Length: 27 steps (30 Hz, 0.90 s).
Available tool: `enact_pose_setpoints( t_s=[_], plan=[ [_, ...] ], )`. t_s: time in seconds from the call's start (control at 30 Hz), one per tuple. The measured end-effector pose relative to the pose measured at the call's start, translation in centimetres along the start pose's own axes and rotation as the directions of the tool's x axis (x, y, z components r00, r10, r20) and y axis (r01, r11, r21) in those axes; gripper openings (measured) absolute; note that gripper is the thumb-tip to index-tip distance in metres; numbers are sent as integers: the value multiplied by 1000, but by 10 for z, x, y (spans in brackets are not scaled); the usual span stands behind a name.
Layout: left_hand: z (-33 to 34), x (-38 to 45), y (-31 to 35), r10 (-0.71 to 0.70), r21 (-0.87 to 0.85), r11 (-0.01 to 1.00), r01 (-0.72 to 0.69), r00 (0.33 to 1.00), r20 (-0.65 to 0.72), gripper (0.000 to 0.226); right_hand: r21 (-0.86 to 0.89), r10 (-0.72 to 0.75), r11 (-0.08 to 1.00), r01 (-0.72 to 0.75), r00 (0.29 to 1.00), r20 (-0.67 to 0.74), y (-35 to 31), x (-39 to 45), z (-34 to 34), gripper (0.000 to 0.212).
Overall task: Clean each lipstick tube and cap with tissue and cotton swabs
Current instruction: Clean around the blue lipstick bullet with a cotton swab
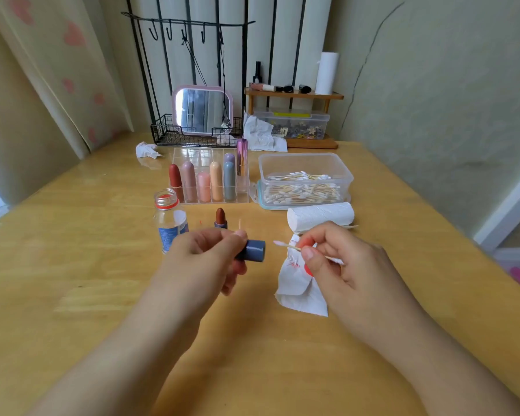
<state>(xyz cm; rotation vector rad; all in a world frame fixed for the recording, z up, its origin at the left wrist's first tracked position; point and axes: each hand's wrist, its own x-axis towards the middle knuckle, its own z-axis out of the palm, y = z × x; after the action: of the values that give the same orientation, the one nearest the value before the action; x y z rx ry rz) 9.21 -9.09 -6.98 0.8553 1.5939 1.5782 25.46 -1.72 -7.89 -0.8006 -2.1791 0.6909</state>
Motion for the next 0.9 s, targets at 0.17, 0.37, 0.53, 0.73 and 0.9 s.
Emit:
enact_pose_setpoints(
  t_s=[0.17,0.37,0.53,0.73,0.9],
  plan=[
    [-10,8,4,127,102,989,-108,971,-203,25,-40,191,982,-187,971,145,5,4,13,18],
    [-26,16,10,124,-42,988,-147,933,-337,25,-317,159,944,-91,967,197,9,14,35,18],
    [-29,16,13,134,-66,984,-166,930,-342,24,-427,211,900,-90,946,246,-1,22,39,8],
    [-30,15,13,101,-69,989,-134,927,-360,24,-47,276,961,-272,949,152,-21,55,60,46],
    [-31,19,11,40,-93,993,-77,936,-349,21,111,345,922,-372,916,204,-19,71,79,19]
  ],
)
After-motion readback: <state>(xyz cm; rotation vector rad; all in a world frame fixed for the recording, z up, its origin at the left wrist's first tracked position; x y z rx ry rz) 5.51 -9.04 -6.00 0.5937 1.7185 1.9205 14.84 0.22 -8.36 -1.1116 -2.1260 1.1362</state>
